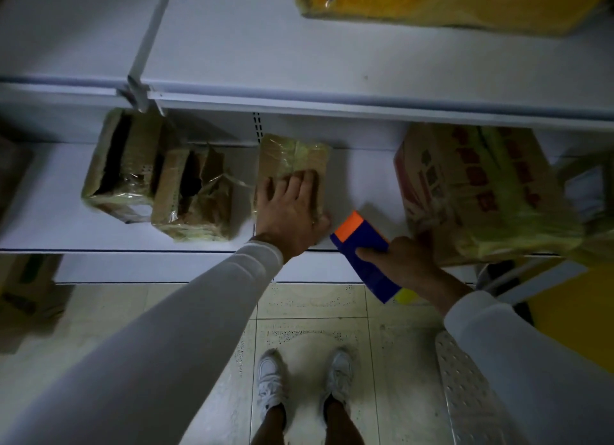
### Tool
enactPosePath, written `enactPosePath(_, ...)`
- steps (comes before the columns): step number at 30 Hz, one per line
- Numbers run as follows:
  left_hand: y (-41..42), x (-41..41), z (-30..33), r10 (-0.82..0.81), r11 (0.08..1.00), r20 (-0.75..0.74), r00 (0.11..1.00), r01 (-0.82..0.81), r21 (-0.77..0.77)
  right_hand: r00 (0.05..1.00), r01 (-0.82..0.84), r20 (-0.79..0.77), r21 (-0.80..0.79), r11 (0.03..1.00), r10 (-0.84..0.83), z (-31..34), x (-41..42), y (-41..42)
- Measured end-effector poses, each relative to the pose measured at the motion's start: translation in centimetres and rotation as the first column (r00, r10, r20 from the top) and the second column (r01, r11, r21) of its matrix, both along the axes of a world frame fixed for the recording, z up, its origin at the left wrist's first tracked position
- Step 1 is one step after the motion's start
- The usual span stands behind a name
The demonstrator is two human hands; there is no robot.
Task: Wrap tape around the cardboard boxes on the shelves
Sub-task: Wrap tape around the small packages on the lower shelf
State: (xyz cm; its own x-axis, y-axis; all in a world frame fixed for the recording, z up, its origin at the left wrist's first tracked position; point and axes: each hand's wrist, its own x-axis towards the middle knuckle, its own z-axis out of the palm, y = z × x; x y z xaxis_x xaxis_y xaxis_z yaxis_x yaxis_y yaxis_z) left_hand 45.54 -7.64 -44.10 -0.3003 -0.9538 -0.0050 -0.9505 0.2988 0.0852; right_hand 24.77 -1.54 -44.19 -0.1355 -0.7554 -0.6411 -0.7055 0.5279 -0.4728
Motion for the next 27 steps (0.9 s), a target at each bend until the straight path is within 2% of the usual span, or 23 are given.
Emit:
enactPosePath(3,0.2,-0.2,-0.3,0.015,1.000,0.036,0.999,-0.014,-0.023,0.998,0.033,0.053,-0.040,0.999,-0.031,0.2,-0.8,-0.1)
enactPosePath(6,-0.2,-0.1,-0.4,0.024,0.999,0.017,1.000,-0.024,0.040,0.991,0.073,0.119,-0.059,0.996,-0.066,0.5,-1.6,0.1)
enactPosePath(9,-0.9,-0.2,0.1,-0.205,0.977,-0.087,0.975,0.209,0.041,0.981,0.096,0.178,-0.088,0.991,-0.080,0.6,-2.6,0.8)
enactPosePath(12,-1.4,-0.4,0.3,-0.448,0.884,-0.144,0.882,0.461,0.071,0.985,0.069,0.165,-0.093,0.993,-0.053,0.8,-4.0,2.1)
enactPosePath(15,-2.4,-0.1,0.8,-0.473,0.847,-0.271,0.838,0.518,0.124,0.979,0.062,0.199,-0.117,0.991,-0.038,1.1,-5.2,3.2)
enactPosePath(18,-3.4,1.2,1.4,-0.539,0.832,-0.155,0.828,0.552,0.055,0.981,0.048,0.193,-0.083,0.995,-0.031,0.9,-5.9,4.0)
enactPosePath(22,-3.5,2.0,1.8,-0.453,0.884,-0.119,0.883,0.463,0.068,0.977,0.056,0.212,-0.082,0.995,-0.037,1.1,-6.0,4.4)
enactPosePath(25,-2.8,1.1,2.5,-0.281,0.959,-0.117,0.952,0.284,0.002,0.967,0.086,0.249,-0.095,0.992,-0.060,1.6,-5.8,4.3)
enactPosePath(27,-2.0,-0.5,2.8,-0.132,0.990,-0.118,0.984,0.136,0.026,0.963,0.089,0.262,-0.106,0.990,-0.058,1.8,-5.7,4.3)
